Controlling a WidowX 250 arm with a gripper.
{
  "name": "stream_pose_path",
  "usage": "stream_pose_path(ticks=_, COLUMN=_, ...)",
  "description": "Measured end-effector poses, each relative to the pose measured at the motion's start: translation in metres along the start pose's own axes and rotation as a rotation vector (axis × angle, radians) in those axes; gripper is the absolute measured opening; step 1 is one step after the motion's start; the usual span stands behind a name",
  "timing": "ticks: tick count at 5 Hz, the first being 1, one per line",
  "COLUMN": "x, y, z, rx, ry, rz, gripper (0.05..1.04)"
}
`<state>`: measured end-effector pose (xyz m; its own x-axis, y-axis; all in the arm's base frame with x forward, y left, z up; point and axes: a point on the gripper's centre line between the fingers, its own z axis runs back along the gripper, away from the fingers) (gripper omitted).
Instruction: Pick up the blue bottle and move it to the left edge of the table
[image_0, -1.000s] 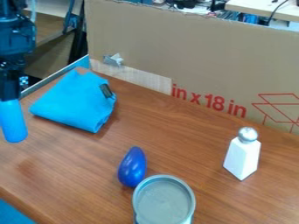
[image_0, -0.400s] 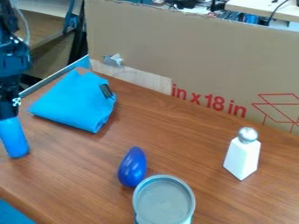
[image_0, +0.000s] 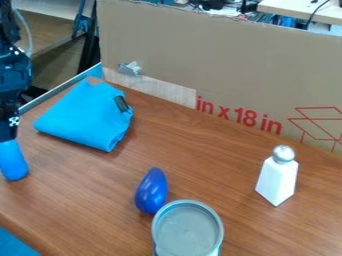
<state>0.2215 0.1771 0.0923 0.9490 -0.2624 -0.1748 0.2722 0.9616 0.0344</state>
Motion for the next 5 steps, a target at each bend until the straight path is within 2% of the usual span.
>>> stream_pose_path(ticks=1, x=-0.002, y=-0.005, z=0.020, rx=-0.010, ry=-0.055, rz=-0.017, gripper=0.993)
stream_pose_path(ticks=2, x=-0.008, y=-0.009, z=0.060, rx=0.045, ry=-0.177, rz=-0.043, gripper=1.005)
stream_pose_path(ticks=3, x=0.007, y=-0.042, z=0.091, rx=0.088, ry=-0.252, rz=-0.186, gripper=1.001)
stream_pose_path(ticks=4, x=0.022, y=-0.093, z=0.093, rx=0.061, ry=-0.235, rz=-0.336, gripper=1.001)
stream_pose_path(ticks=5, x=0.033, y=-0.139, z=0.087, rx=0.024, ry=-0.187, rz=-0.363, gripper=1.001)
